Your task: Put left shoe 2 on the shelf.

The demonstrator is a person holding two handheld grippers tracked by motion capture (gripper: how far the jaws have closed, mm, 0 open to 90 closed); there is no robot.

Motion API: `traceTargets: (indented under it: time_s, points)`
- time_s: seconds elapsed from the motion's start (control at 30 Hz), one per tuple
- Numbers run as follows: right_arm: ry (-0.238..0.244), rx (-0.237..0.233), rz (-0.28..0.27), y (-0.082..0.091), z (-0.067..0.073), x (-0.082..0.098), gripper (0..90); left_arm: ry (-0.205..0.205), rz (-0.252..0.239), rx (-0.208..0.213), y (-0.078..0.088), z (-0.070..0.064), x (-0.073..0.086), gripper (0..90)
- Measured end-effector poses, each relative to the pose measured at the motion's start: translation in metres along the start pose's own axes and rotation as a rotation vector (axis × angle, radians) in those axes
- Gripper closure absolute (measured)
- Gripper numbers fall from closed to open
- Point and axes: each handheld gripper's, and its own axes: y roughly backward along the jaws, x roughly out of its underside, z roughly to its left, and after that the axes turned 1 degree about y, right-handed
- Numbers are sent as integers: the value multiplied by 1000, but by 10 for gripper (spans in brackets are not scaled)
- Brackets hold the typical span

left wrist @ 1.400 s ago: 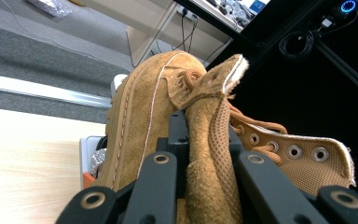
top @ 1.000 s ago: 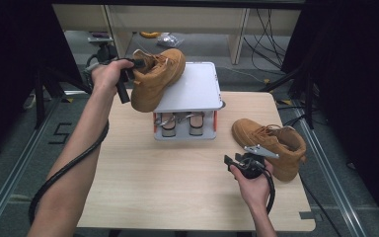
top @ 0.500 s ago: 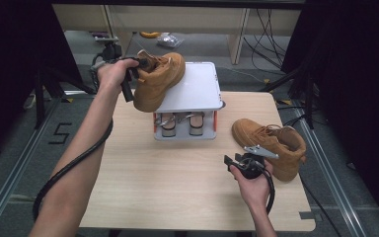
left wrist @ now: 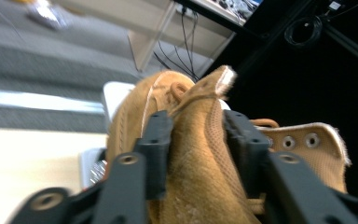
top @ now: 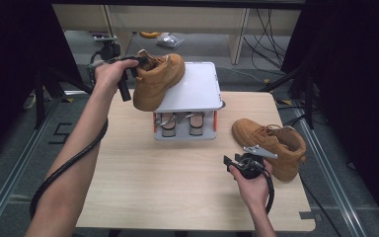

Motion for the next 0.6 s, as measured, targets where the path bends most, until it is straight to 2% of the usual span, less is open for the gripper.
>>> traceTargets:
  time_s: [0.1, 0.2, 0.47, 0.53, 0.6]
  points:
    - [-1, -2, -4, -1, 1, 0, 515, -27, -23, 5, 1, 1, 0, 465]
    - [2, 7, 9, 0, 3, 0, 513, -25, -36, 19, 4, 0, -1, 427]
    - [9, 1, -6, 0, 4, -1, 509, -42, -65, 34, 22, -8, -8, 417]
    - [31, 5, -14, 0, 2, -2, 509, -40, -76, 30, 28, -8, -9, 432]
    - [27, -7, -14, 0, 3, -3, 509, -35, -68, 21, 35, -6, -9, 453]
